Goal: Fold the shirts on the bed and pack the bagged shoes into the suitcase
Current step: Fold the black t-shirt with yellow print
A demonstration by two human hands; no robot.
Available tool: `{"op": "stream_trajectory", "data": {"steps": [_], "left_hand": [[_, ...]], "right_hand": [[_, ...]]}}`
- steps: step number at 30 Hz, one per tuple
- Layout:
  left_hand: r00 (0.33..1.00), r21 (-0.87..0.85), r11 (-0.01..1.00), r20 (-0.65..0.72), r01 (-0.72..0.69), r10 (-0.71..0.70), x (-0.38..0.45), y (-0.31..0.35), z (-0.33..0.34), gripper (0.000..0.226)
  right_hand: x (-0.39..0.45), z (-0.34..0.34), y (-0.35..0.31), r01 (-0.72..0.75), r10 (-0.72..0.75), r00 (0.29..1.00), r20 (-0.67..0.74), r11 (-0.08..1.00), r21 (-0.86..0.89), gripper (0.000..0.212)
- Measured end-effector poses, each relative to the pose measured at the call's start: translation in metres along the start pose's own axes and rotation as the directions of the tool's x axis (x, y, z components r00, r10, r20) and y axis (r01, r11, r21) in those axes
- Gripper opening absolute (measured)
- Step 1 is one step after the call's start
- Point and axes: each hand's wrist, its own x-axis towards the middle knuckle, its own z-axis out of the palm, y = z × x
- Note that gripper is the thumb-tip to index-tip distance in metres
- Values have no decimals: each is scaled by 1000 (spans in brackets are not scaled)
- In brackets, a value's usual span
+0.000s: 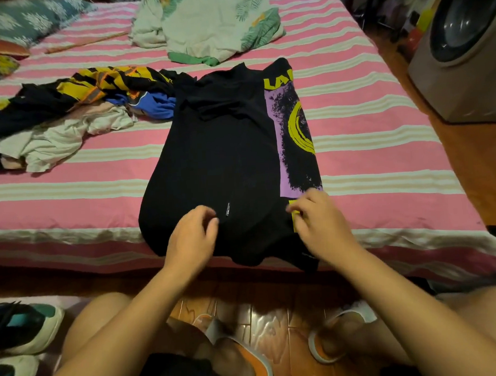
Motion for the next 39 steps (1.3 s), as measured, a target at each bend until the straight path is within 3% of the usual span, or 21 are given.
{"op": "stream_trajectory", "data": {"steps": [2,4,6,10,14,16,17,19,20,22,24,27,30,34,39], "left_hand": [[974,158,964,109,-213,197,13,8,4,37],[936,333,893,281,-304,213,22,12,9,50],[908,402,853,381,-332,173,34,11,7,48],[812,263,903,566,-339,140,72,7,-14,31],[649,121,937,750,-329,131,108,10,-26,23],[558,43,971,824,-234,98,129,14,-32,21],[535,-12,994,842,-111,70,142,15,-37,20],[588,-123,980,809,155,8,177,14,-40,19],[670,-156,966,742,205,-23,193,11,-40,18],[866,-119,978,491,169,-90,237,3,-33,14],[969,-69,984,198,164,-148,281,-5,-18,15],[988,9,989,-44,149,-148,342,-10,1,25],[990,78,995,-130,66,-56,399,0,9,31],[1000,229,973,-24,-2,8,472,3,20,34],[991,532,846,121,-18,-55,520,-22,34,53]], "right_hand": [[47,13,-12,46,-44,992,122,999,-7,28],[79,29,-18,29,-18,975,222,999,-45,37],[93,38,-17,20,23,952,304,990,-140,43],[104,34,-12,-4,63,901,430,991,-136,42],[117,27,-14,11,47,855,517,994,-110,52],[127,20,-14,-52,82,787,612,996,-67,50],[136,15,-13,-136,120,762,637,990,-24,47],[164,7,-4,-313,195,803,564,942,120,34],[180,3,1,-363,228,843,487,910,203,27],[225,1,16,-366,269,901,340,892,264,22],[273,1,28,-337,281,924,259,918,207,24],[350,0,49,-239,238,959,153,971,-11,28],[417,-4,70,-131,156,985,78,957,-259,16],[494,9,100,1,83,980,179,905,-426,37],[571,42,150,94,72,964,258,812,-577,56]]}}
